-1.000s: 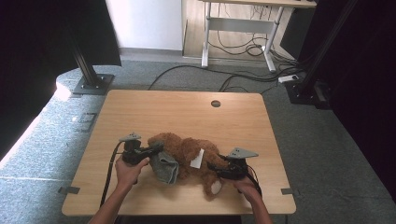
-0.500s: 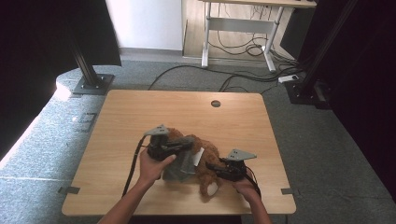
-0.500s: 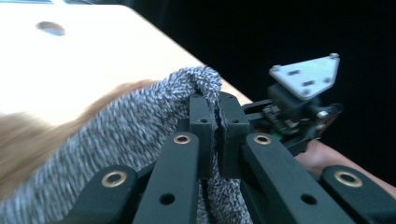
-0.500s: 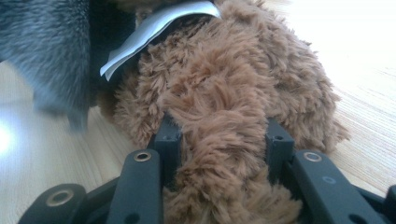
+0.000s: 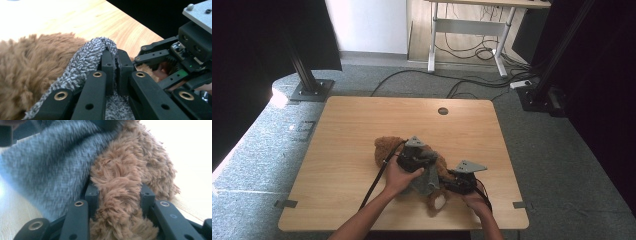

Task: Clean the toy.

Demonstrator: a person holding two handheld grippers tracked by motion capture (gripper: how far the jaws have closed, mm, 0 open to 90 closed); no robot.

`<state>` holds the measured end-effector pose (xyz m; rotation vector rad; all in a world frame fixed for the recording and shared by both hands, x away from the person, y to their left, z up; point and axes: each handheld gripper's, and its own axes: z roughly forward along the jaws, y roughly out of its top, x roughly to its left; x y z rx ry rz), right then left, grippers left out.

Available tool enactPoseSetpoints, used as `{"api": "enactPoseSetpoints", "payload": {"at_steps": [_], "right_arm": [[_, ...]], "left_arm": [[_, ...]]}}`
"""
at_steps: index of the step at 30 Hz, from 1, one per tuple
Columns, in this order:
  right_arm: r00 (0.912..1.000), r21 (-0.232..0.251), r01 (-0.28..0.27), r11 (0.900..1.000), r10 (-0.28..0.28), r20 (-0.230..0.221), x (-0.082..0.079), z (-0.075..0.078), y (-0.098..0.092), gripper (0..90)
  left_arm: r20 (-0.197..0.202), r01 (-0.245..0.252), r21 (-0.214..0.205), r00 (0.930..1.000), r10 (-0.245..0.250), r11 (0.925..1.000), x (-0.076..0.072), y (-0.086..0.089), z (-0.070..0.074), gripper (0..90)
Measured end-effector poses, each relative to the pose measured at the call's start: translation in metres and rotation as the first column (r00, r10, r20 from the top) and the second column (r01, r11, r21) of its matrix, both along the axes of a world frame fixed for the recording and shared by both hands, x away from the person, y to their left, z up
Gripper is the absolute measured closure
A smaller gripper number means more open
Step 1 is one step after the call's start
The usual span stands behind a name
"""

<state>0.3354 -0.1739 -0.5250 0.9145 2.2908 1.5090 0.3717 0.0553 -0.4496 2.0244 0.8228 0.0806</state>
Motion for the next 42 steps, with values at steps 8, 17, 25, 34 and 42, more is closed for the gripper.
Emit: {"api": "enactPoseSetpoints", "payload": {"at_steps": [8, 17, 25, 34, 42], "right_arm": [[0.9999, -0.004, 0.014, 0.9999, -0.014, 0.004, 0.001, 0.000, 0.000, 63.0], [1.0000, 0.001, 0.009, 1.0000, -0.009, 0.004, 0.001, -0.001, 0.000, 62.9], [0.9992, 0.011, 0.038, 0.9992, -0.038, -0.012, 0.002, -0.001, -0.001, 53.1], [0.9961, 0.037, 0.064, 0.9973, -0.061, -0.064, 0.005, 0.021, -0.003, 25.1], [0.9921, -0.052, -0.006, 0.9987, -0.001, -0.126, 0.010, 0.013, 0.019, 28.3]], "left_arm": [[0.013, -0.178, -0.055, 0.9838, 0.179, 0.9825, 0.017, 0.074, 0.014, 86.1], [-0.105, -0.285, -0.087, 0.9554, 0.276, 0.9544, 0.039, 0.129, -0.006, 85.7], [-0.055, -0.253, -0.066, 0.9669, 0.249, 0.9653, 0.025, 0.123, -0.017, 86.4], [-0.053, -0.223, -0.094, 0.9743, 0.219, 0.9703, 0.007, 0.133, -0.029, 86.8], [-0.070, -0.219, -0.114, 0.9747, 0.212, 0.9690, -0.003, 0.141, -0.037, 86.9]]}}
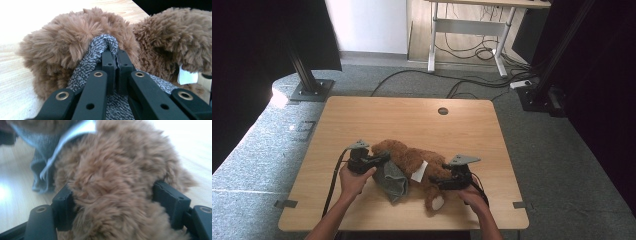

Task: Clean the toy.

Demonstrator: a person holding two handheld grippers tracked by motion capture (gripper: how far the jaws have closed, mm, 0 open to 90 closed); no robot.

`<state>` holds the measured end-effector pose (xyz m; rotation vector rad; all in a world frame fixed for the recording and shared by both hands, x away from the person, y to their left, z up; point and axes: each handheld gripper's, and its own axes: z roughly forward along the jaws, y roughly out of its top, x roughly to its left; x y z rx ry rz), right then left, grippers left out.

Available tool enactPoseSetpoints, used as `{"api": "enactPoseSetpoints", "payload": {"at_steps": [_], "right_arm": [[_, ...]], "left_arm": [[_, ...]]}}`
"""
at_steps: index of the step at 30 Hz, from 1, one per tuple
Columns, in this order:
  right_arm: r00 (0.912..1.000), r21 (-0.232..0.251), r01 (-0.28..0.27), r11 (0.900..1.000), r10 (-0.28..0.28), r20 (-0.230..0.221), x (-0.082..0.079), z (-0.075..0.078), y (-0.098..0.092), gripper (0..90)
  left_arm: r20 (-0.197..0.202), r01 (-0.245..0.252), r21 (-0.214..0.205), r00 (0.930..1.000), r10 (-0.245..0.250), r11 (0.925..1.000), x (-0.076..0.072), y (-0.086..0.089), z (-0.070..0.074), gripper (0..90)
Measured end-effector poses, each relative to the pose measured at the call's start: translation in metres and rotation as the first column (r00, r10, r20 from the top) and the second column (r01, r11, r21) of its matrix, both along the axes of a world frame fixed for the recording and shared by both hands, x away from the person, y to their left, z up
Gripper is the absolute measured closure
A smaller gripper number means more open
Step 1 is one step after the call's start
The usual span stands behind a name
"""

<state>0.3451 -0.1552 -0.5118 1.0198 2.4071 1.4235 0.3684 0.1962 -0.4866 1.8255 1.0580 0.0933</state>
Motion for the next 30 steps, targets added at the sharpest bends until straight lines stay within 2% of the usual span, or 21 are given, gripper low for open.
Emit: {"api": "enactPoseSetpoints", "payload": {"at_steps": [2, 6, 10, 13, 15, 19, 21, 24, 28, 30], "right_arm": [[0.9998, -0.008, -0.014, 0.9999, 0.014, 0.011, -0.005, -0.002, 0.005, 32.0], [0.9987, -0.058, -0.019, 0.9982, 0.021, 0.047, -0.018, -0.001, 0.015, 30.8], [0.9968, -0.141, 0.014, 0.9899, -0.003, 0.080, -0.028, -0.005, 0.028, 34.5], [0.9947, -0.156, 0.043, 0.9868, -0.028, 0.099, -0.027, -0.008, 0.030, 40.2], [0.9940, -0.158, 0.044, 0.9865, -0.027, 0.106, -0.025, -0.008, 0.029, 43.3], [0.9926, -0.160, 0.046, 0.9861, -0.027, 0.118, -0.012, -0.005, 0.021, 48.4], [0.9911, -0.167, 0.051, 0.9847, -0.029, 0.130, -0.001, -0.004, 0.017, 49.5], [0.9878, -0.185, 0.073, 0.9799, -0.045, 0.149, 0.019, 0.000, 0.014, 50.7], [0.9800, -0.214, 0.093, 0.9724, -0.051, 0.192, 0.046, 0.004, 0.013, 52.2], [0.9741, -0.210, 0.114, 0.9710, -0.068, 0.216, 0.053, 0.005, 0.013, 53.6]], "left_arm": [[-0.002, -0.001, 0.001, 1.0000, 0.001, 1.0000, -0.002, 0.003, -0.001, 86.9], [-0.012, -0.001, -0.007, 0.9999, 0.001, 1.0000, -0.005, 0.008, -0.003, 86.9], [-0.021, 0.003, -0.005, 0.9998, -0.003, 1.0000, -0.009, 0.011, -0.006, 86.8], [-0.033, 0.003, -0.022, 0.9995, -0.004, 0.9997, -0.009, 0.011, -0.007, 86.7], [-0.037, 0.003, -0.029, 0.9993, -0.004, 0.9996, -0.007, 0.010, -0.006, 86.7], [-0.042, 0.016, -0.036, 0.9989, -0.018, 0.9992, -0.002, 0.003, -0.003, 86.7], [-0.047, 0.022, -0.041, 0.9986, -0.024, 0.9989, 0.000, 0.000, -0.003, 86.7], [-0.068, 0.024, -0.070, 0.9973, -0.029, 0.9973, 0.007, -0.006, -0.004, 86.7], [-0.085, 0.022, -0.095, 0.9959, -0.030, 0.9952, 0.016, -0.011, -0.006, 86.7], [-0.087, 0.018, -0.095, 0.9959, -0.027, 0.9953, 0.019, -0.014, -0.006, 86.7]]}}
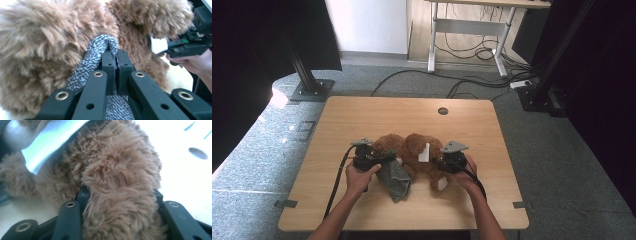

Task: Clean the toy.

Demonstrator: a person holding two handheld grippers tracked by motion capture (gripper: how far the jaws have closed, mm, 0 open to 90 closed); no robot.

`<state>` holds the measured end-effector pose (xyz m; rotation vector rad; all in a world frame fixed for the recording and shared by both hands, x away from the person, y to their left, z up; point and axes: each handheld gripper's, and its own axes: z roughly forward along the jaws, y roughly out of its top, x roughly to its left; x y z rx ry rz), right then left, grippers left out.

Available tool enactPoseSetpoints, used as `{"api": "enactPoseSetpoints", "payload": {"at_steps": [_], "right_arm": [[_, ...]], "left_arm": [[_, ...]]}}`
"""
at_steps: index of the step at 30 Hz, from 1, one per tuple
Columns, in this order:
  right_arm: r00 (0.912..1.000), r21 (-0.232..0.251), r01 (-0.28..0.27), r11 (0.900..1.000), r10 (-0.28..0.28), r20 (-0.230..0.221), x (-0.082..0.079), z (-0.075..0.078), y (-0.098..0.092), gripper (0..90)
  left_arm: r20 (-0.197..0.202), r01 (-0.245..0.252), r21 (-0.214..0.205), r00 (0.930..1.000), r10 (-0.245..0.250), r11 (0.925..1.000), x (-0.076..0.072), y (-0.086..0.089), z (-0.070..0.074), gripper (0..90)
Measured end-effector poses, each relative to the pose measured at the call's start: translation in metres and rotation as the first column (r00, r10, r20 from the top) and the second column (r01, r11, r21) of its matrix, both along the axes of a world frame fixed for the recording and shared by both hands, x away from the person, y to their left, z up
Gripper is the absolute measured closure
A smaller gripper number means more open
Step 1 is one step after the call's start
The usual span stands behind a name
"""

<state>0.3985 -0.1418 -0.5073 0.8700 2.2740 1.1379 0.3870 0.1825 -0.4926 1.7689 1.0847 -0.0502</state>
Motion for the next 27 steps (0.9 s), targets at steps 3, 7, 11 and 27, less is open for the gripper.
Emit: {"api": "enactPoseSetpoints", "payload": {"at_steps": [3, 7, 11, 27], "right_arm": [[0.9999, 0.009, -0.004, 1.0000, 0.004, 0.016, 0.003, -0.002, 0.000, 54.2], [0.9990, 0.031, -0.026, 0.9992, 0.025, 0.037, -0.007, -0.006, -0.004, 56.0], [0.9968, 0.046, -0.051, 0.9976, 0.048, 0.064, -0.016, -0.011, -0.005, 56.6], [0.9926, 0.048, -0.094, 0.9944, 0.090, 0.082, -0.017, -0.013, -0.007, 56.5]], "left_arm": [[0.005, 0.002, 0.013, 1.0000, -0.002, 0.9999, -0.001, 0.000, 0.001, 86.6], [0.033, 0.001, -0.010, 0.9995, 0.000, 0.9999, -0.007, 0.007, 0.016, 85.9], [0.097, -0.004, -0.039, 0.9952, 0.008, 0.9992, -0.006, 0.013, 0.048, 85.8], [-0.028, 0.006, 0.092, 0.9996, -0.003, 0.9957, 0.077, -0.020, 0.048, 83.1]]}}
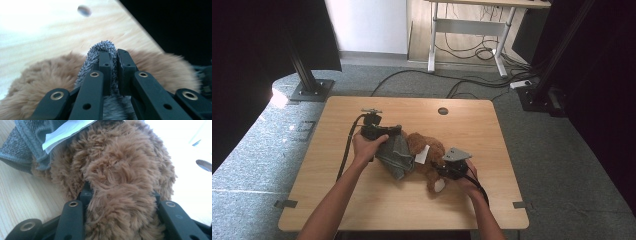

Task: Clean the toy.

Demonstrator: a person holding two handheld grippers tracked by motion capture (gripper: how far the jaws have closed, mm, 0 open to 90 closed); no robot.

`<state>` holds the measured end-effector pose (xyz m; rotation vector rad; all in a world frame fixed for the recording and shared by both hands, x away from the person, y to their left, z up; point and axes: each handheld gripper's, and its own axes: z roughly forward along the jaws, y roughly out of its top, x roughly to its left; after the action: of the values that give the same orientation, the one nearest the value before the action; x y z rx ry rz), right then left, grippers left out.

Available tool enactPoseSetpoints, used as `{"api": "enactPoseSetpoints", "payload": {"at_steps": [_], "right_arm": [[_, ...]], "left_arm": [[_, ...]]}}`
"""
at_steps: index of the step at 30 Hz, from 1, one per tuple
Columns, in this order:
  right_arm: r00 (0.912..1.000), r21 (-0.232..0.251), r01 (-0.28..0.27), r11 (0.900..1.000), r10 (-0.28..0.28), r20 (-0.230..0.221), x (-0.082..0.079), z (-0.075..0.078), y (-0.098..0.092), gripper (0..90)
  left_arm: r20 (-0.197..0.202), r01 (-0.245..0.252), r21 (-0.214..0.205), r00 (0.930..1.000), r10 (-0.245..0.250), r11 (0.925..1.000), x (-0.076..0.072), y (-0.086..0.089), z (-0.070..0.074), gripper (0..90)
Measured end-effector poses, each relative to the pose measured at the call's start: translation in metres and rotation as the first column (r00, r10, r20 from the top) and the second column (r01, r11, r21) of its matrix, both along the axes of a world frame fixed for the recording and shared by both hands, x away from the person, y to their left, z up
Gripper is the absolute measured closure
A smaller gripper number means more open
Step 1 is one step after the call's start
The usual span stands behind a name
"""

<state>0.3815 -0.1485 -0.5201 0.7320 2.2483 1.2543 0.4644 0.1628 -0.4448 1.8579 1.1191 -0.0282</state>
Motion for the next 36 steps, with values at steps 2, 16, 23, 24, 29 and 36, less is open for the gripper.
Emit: {"api": "enactPoseSetpoints", "payload": {"at_steps": [2, 16, 23, 24, 29, 36], "right_arm": [[1.0000, 0.005, 0.000, 1.0000, 0.000, -0.002, 0.001, 0.000, 0.000, 56.2], [0.9940, -0.005, 0.098, 0.9951, -0.098, -0.048, 0.007, 0.007, 0.001, 38.4], [0.9893, 0.175, 0.109, 0.9785, -0.090, -0.115, 0.001, 0.040, -0.012, 27.2], [0.9894, 0.190, 0.110, 0.9756, -0.089, -0.115, 0.001, 0.047, -0.011, 26.4], [0.9850, 0.193, 0.122, 0.9735, -0.095, -0.144, 0.016, 0.064, 0.007, 23.5], [0.9348, 0.087, 0.157, 0.9838, -0.119, -0.334, 0.049, 0.053, 0.030, 20.9]], "left_arm": [[-0.019, -0.001, -0.007, 0.9998, 0.001, 1.0000, 0.001, 0.001, -0.008, 84.2], [-0.036, 0.084, 0.009, 0.9959, -0.083, 0.9965, -0.042, -0.009, -0.049, 87.3], [-0.020, 0.064, -0.010, 0.9977, -0.064, 0.9979, -0.050, -0.007, -0.053, 87.3], [-0.023, 0.064, -0.010, 0.9977, -0.065, 0.9979, -0.050, -0.007, -0.053, 87.2], [-0.028, 0.060, -0.019, 0.9978, -0.061, 0.9980, -0.049, -0.007, -0.054, 87.3], [-0.037, 0.060, -0.031, 0.9975, -0.061, 0.9977, -0.049, -0.006, -0.057, 87.3]]}}
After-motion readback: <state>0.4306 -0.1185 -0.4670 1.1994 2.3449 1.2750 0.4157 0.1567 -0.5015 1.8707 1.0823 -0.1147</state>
